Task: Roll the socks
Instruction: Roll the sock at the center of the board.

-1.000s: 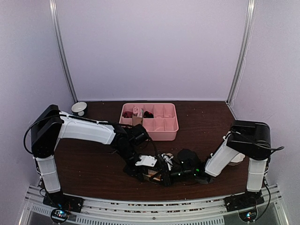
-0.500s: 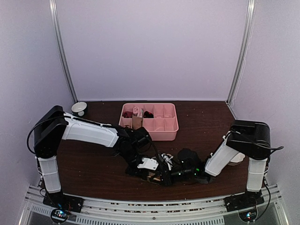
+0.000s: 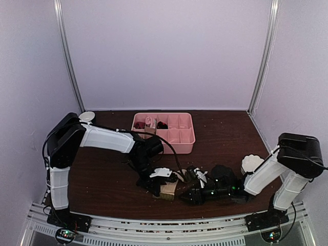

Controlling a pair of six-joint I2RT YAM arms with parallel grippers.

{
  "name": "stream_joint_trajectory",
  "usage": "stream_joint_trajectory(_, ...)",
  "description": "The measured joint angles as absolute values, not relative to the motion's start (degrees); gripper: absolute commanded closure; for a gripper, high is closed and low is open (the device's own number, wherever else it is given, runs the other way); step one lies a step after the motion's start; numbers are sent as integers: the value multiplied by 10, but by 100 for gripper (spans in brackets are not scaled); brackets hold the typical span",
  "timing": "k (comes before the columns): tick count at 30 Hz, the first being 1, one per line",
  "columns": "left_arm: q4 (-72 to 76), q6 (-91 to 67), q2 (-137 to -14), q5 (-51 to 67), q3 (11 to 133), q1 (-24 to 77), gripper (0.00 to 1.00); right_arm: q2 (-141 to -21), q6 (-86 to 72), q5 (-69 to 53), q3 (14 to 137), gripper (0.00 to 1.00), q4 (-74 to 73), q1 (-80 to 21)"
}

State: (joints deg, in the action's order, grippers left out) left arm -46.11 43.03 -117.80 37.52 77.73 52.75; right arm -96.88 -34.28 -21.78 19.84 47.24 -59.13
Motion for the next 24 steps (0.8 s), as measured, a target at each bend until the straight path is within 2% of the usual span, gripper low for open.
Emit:
stream_joint_trajectory(1,-476,430,-1183,384,781,524,100,-950,-339,-204,186,43,464,-591)
stream_joint_trajectory(2,-493,431,-1189,394,785,521,100,-924,-332,-180,168,19,452,-592)
stream_joint_trajectory(3,-505,431,-1193,401,788,520,100,-903,-328,-163,154,2,440,-594)
stream_joint_trajectory(4,-518,430,-1198,408,792,518,100,-874,-321,-135,140,0,423,-597)
stream_joint_trajectory(12,-605,430,-1213,438,813,518,100,-594,-269,96,102,0,266,-631)
stream_joint_trajectory(17,-655,430,-1262,465,857,518,100,-458,-325,214,56,0,253,-629)
stream_joint_trajectory(20,-681,429,-1288,485,873,518,100,-423,-323,224,4,0,267,-631)
stream_joint_trajectory(24,-711,427,-1317,512,893,512,100,-462,-257,230,18,2,258,-690)
